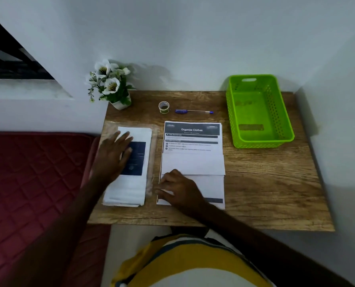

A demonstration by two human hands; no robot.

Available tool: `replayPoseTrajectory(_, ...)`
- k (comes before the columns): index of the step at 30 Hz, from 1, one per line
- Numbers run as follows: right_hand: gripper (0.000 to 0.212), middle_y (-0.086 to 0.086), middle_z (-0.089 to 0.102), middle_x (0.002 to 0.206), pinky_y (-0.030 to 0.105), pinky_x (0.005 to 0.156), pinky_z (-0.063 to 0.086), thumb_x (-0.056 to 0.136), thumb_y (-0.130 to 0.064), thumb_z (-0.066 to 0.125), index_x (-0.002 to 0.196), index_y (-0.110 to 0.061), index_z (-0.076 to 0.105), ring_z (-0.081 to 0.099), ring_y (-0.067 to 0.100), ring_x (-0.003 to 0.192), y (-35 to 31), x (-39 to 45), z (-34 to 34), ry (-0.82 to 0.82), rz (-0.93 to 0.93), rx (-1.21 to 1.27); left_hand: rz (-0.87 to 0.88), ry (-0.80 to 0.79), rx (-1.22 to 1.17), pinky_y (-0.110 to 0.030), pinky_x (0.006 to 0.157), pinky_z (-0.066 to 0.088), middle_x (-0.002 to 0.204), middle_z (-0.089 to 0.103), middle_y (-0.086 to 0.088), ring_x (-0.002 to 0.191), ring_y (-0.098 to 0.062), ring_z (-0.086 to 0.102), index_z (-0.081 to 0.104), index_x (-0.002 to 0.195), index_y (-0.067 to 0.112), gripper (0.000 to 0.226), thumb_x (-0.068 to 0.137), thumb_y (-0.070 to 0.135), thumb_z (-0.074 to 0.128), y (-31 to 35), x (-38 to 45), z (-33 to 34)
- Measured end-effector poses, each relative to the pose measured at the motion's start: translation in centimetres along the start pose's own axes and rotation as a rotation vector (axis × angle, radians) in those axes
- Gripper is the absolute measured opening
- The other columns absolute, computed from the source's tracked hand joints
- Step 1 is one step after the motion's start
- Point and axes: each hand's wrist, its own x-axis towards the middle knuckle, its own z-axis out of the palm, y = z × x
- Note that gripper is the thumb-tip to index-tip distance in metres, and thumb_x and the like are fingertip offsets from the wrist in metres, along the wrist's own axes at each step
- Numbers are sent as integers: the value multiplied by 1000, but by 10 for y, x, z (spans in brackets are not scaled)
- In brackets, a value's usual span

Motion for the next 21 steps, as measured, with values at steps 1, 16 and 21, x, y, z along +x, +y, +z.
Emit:
replayPoseTrajectory(1, 19, -1, 67, 101, 32, 68, 51, 97, -29, 67, 102, -15, 78, 55, 17, 99, -3, 5, 9, -19, -51, -5, -15, 6, 19, -59, 117, 33, 155, 50, -7, 148, -29, 39, 53, 147, 12, 47, 107, 35, 43, -12, -5, 1)
replayPoseTrajectory(16, 19, 2, 60, 100, 30, 64, 42, 90, -31, 74, 100, -17, 78, 52, 20, 94, -8, 25, 45, -285, -258, -122, -17, -71, 41, -53, 123, 25, 163, 36, -8, 153, -25, 31, 41, 155, 11, 56, 110, 41, 26, -43, -34, 16)
replayPoseTrajectory(21, 17, -1, 61, 99, 30, 70, 42, 94, -32, 69, 96, -19, 79, 52, 17, 95, -11, 21, 51, -253, -184, -84, -18, -60, 38, -50, 126, 21, 165, 34, -7, 154, -24, 27, 40, 156, 14, 53, 109, 37, 28, -46, -33, 13)
